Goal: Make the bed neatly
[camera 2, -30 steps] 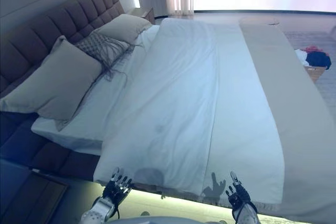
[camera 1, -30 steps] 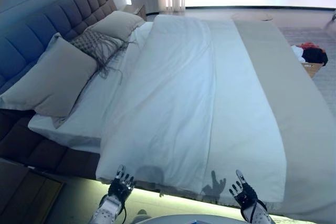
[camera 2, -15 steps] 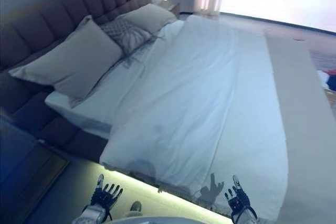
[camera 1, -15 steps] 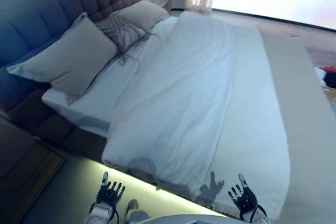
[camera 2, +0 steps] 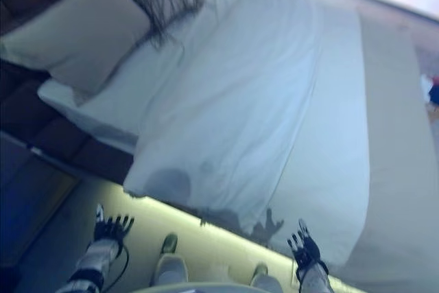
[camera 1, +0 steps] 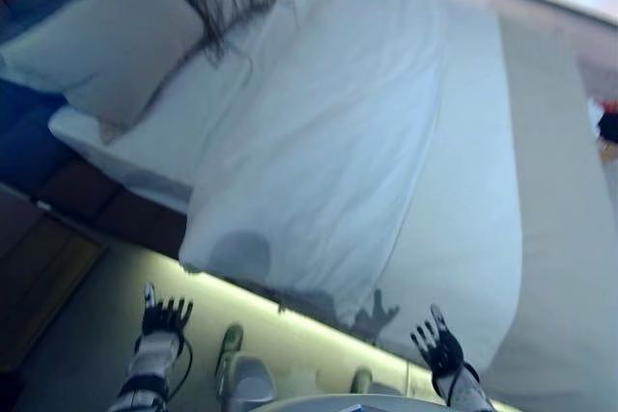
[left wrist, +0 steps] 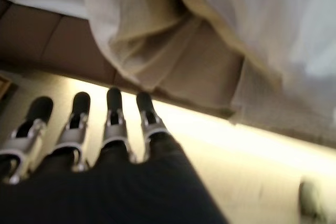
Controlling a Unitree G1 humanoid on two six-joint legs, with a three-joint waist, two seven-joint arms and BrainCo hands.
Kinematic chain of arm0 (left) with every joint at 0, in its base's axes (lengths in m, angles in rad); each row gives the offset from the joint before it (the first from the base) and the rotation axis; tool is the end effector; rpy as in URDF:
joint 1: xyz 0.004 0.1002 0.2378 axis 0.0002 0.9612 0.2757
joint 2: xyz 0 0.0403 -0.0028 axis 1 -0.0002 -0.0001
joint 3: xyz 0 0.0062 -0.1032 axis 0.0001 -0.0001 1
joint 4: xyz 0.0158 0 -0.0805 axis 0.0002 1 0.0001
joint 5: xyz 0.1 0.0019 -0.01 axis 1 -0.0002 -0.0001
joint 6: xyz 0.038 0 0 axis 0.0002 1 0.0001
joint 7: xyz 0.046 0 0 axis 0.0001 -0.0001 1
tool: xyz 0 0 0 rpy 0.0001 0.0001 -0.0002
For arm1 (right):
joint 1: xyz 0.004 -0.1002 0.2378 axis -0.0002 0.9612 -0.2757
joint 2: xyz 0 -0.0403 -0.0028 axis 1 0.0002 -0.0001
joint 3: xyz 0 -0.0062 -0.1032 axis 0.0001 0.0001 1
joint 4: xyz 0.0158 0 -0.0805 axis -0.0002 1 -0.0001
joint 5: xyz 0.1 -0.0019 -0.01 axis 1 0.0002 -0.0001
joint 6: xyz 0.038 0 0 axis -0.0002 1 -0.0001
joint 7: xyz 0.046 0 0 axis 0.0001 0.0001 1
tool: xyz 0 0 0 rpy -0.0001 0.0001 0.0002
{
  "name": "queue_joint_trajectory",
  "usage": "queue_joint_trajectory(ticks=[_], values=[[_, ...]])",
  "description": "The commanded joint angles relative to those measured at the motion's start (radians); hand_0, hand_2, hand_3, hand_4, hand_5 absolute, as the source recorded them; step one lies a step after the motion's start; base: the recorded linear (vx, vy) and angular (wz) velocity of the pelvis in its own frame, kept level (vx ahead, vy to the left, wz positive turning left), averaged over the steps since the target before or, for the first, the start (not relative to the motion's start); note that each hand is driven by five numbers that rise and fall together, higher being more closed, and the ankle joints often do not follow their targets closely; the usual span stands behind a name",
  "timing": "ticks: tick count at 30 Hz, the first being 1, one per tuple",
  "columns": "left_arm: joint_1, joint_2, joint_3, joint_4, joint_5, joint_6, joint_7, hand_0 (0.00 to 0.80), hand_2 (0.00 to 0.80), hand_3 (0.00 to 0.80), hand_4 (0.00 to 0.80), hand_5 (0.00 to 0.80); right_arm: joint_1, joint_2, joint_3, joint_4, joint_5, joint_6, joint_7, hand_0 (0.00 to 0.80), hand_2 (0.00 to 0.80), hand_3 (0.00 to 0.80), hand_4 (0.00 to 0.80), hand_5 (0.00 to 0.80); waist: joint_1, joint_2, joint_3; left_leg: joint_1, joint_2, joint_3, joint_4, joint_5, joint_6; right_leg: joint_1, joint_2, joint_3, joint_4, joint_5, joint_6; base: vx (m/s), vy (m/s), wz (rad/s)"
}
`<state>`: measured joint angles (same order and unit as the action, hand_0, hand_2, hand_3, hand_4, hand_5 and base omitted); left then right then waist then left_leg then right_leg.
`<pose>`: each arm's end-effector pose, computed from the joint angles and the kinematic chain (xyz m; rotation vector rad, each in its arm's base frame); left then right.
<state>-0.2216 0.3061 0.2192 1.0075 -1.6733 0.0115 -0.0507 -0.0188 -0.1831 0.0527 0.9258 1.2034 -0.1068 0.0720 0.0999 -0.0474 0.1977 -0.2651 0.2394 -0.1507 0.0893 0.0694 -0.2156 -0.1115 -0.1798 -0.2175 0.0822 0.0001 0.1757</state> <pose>0.1829 0.2648 -0.0542 -1.4261 0.2692 0.7809 0.1304 -0.2072 -0.0915 0.9041 0.6281 -0.5422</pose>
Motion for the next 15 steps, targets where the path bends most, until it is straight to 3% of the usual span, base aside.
queue_joint_trajectory(ticks=[1, 7, 15], values=[[-0.112, 0.054, 0.001, -0.043, -0.156, -0.010, -0.072, 0.000, 0.000, 0.000, 0.000, 0.000, -0.058, 0.039, -0.010, -0.074, 0.058, -0.059, 0.038, 0.000, 0.000, 0.000, 0.000, 0.000, 0.012, -0.071, 0.078, -0.018, -0.004, 0.031, 0.065, -0.010, 0.090, -0.036, -0.035, 0.014, 0.059, 0.033, -0.013, -0.049, -0.155, -0.08], [-0.111, 0.024, -0.023, -0.118, -0.237, -0.005, -0.096, 0.000, 0.000, 0.000, 0.000, 0.000, -0.067, 0.042, 0.015, -0.174, 0.061, -0.086, 0.017, 0.000, 0.000, 0.000, 0.000, 0.000, 0.024, -0.103, 0.118, -0.060, -0.012, 0.008, 0.093, -0.013, 0.088, -0.051, -0.030, 0.009, 0.052, 0.048, -0.009, -0.014, -0.051, 0.04], [-0.164, 0.096, -0.006, -0.104, -0.226, -0.022, -0.074, 0.000, 0.000, 0.000, 0.000, 0.000, -0.067, 0.014, 0.017, -0.222, 0.081, -0.101, 0.000, 0.000, 0.000, 0.000, 0.000, 0.000, 0.027, -0.137, 0.150, -0.119, -0.011, 0.003, 0.135, -0.025, 0.087, -0.068, -0.033, 0.006, 0.041, 0.056, 0.002, 0.012, 0.033, 0.06]])
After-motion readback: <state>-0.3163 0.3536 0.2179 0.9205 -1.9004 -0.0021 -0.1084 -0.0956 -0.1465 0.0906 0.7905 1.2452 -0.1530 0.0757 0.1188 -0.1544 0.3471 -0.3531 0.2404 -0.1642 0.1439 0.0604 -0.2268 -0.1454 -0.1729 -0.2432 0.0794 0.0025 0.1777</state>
